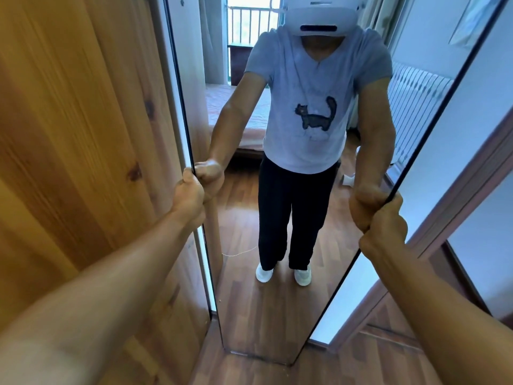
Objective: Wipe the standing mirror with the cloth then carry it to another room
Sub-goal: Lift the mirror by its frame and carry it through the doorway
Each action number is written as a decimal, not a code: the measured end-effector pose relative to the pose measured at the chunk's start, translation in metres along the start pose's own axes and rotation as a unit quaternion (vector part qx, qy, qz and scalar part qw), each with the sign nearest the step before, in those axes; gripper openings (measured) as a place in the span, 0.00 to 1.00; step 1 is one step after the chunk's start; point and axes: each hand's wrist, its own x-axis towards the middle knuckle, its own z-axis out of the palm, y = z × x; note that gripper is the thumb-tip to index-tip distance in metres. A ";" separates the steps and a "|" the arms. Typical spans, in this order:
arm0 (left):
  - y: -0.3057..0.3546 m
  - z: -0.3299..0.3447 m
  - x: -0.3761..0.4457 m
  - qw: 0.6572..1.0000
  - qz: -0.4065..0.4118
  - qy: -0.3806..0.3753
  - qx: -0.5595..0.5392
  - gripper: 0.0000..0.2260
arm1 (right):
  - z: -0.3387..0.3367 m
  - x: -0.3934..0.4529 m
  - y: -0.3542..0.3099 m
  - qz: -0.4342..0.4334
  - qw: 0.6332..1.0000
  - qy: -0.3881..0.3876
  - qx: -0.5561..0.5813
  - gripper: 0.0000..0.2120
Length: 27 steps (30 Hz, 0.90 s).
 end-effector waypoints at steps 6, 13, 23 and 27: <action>-0.002 0.004 0.007 1.000 0.001 -0.018 0.015 0.25 | 0.002 0.006 -0.003 0.006 1.000 -0.001 -0.016 0.32; 0.010 0.008 0.011 0.996 0.049 -0.022 0.068 0.25 | 0.003 0.007 -0.014 -0.033 0.997 -0.033 -0.056 0.28; 0.053 0.024 -0.003 0.983 0.166 -0.048 0.060 0.20 | 0.015 -0.009 -0.026 -0.210 0.976 -0.030 -0.056 0.20; 0.061 0.030 -0.002 0.982 0.151 -0.090 0.063 0.21 | 0.021 -0.005 -0.033 -0.218 0.967 -0.085 -0.096 0.23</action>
